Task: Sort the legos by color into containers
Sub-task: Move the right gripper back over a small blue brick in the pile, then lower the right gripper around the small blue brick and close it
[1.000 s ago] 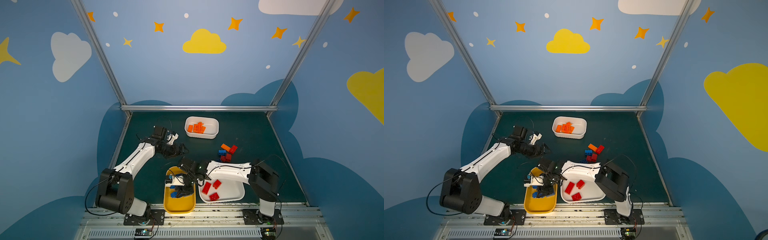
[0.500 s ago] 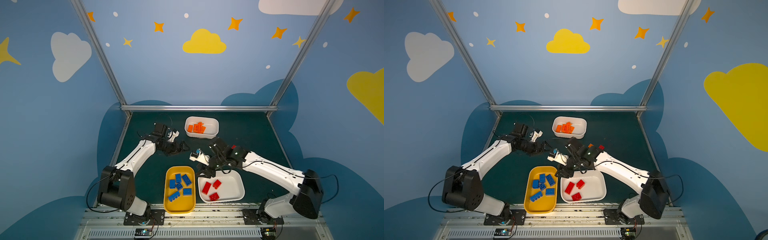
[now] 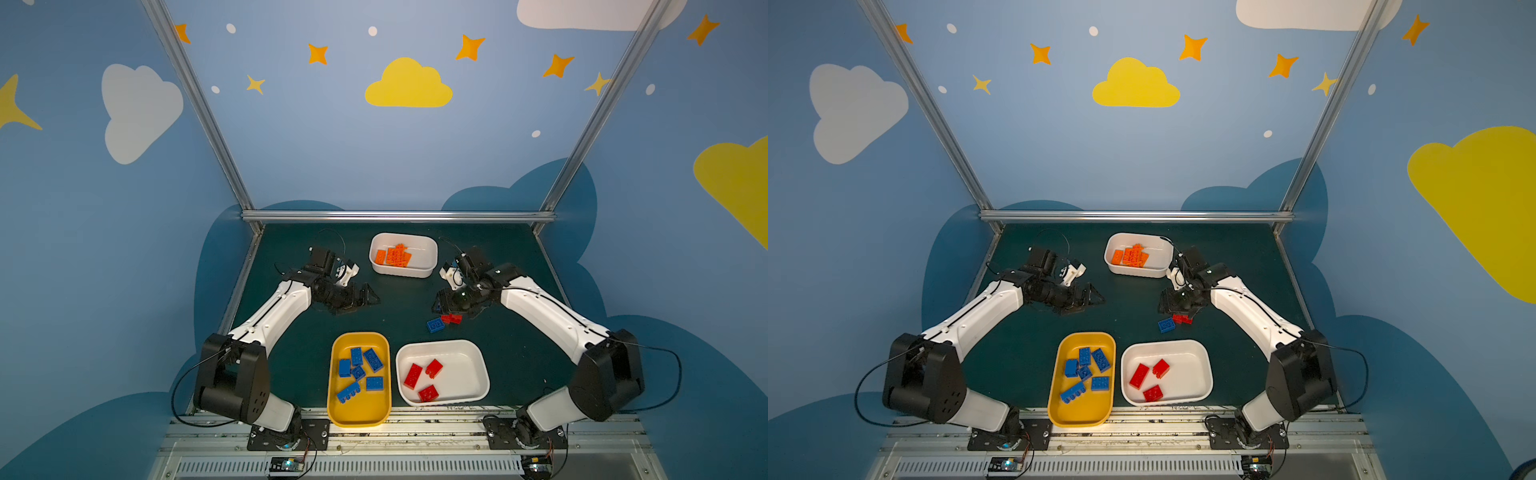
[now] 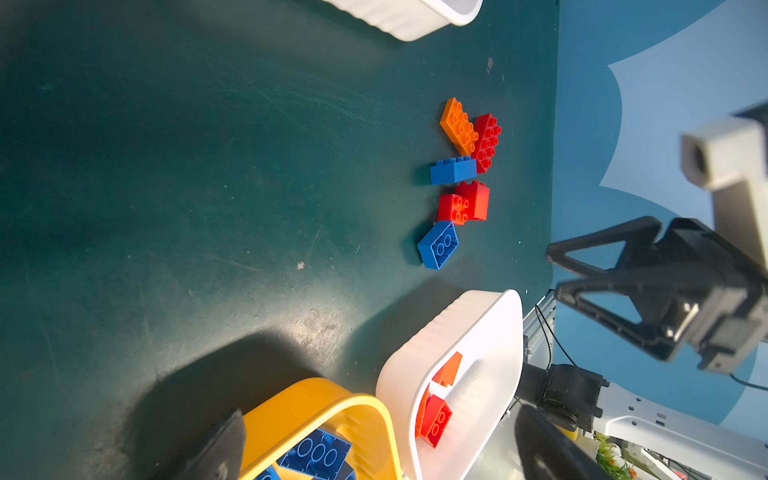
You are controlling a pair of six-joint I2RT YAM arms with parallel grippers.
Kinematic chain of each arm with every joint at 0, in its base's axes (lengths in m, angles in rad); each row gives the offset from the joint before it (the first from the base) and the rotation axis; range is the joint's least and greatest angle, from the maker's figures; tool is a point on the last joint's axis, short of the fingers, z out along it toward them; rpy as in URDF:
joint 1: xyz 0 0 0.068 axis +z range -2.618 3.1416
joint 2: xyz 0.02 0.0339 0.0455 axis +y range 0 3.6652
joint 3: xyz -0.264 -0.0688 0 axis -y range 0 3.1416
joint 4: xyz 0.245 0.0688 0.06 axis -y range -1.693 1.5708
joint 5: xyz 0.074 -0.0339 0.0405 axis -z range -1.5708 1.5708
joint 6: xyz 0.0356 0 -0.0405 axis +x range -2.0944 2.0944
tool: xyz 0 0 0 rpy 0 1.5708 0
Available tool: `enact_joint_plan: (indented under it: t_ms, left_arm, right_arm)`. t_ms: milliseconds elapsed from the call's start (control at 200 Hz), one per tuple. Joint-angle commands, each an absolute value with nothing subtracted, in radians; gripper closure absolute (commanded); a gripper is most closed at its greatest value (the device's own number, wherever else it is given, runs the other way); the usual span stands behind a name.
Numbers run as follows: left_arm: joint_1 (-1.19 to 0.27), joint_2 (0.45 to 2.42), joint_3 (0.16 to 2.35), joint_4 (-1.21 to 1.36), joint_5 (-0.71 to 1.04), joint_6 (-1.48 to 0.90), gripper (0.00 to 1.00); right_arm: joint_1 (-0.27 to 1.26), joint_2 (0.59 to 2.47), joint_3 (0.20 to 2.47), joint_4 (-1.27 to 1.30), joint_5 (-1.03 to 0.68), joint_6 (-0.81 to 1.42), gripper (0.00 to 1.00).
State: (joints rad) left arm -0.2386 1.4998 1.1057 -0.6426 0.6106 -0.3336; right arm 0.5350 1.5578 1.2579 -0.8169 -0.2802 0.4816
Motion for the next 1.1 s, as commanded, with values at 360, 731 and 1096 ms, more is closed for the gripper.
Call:
enact_joint_plan:
  t_ms: [360,731,1096]
  left_arm:
    - [-0.244,1.485,1.109,-0.685,0.618,-0.297,0.00]
    - [-0.242,1.476,1.089,-0.673,0.617,-0.294,0.00]
    - [-0.238,1.450,1.067,-0.677,0.614,-0.295,0.00]
  right_arm:
    - [0.600,1.680,1.242,-0.804,-0.143,1.311,0.39]
    - [0.591,1.813,1.241,-0.734,-0.148,1.349,0.42]
    - [0.571,1.895,1.230,-0.662,-0.126,1.342,0.55]
